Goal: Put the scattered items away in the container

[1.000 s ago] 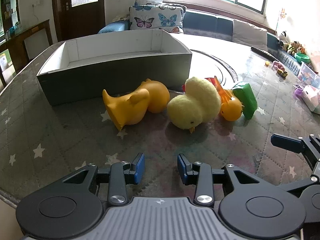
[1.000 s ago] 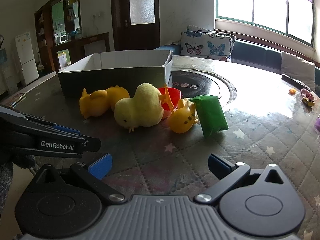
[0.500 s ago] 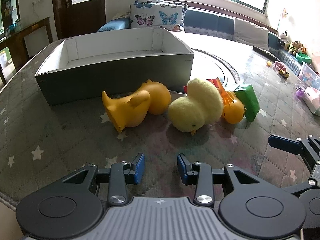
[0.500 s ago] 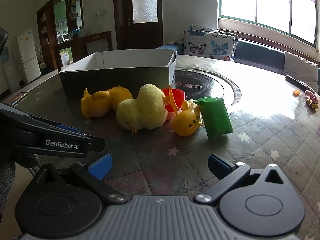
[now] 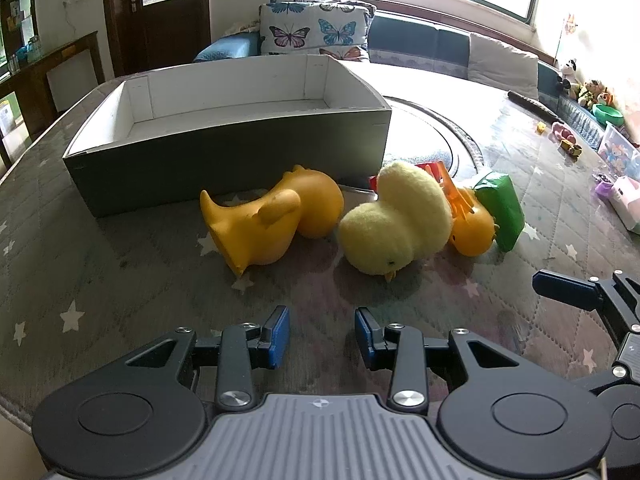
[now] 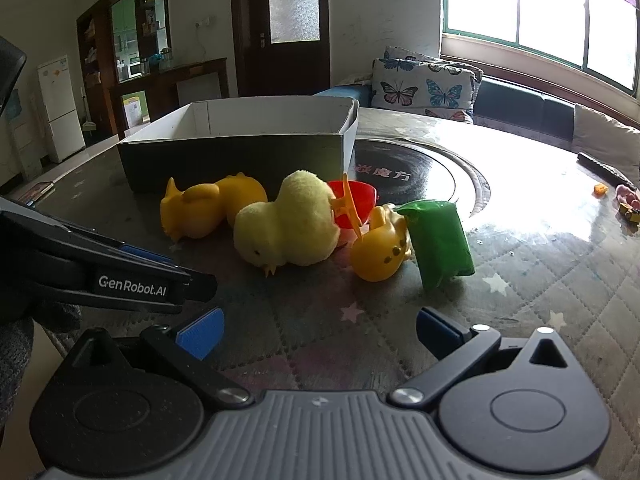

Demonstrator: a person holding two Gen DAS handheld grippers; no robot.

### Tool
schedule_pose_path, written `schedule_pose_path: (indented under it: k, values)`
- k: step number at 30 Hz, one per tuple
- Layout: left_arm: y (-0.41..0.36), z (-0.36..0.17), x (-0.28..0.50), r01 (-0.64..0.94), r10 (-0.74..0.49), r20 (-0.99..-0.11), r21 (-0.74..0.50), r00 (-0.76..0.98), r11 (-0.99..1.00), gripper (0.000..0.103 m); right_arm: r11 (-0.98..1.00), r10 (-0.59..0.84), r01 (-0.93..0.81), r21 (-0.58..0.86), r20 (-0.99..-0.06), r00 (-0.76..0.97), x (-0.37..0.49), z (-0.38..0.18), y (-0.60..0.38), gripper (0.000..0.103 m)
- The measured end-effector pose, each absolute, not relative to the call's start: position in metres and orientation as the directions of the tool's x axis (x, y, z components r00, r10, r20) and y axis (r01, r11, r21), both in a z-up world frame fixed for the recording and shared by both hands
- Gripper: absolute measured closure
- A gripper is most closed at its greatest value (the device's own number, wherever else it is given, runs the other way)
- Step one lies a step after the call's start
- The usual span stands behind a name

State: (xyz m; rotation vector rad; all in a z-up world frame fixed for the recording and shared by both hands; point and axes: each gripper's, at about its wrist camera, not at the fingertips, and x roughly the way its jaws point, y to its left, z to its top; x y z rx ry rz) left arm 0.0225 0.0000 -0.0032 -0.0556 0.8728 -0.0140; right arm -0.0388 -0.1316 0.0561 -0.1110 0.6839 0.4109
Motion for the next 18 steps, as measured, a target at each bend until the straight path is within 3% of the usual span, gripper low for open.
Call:
schedule_pose_path:
  k: [18]
  values:
    - [0.003,0.001,0.035,-0.014,-0.047,-0.774,-0.072,0.631,0.997,0.064,0.909,0.339,-0.415,0.035,-0.639,0.691,-0.027,0.059,-0.128,0.0]
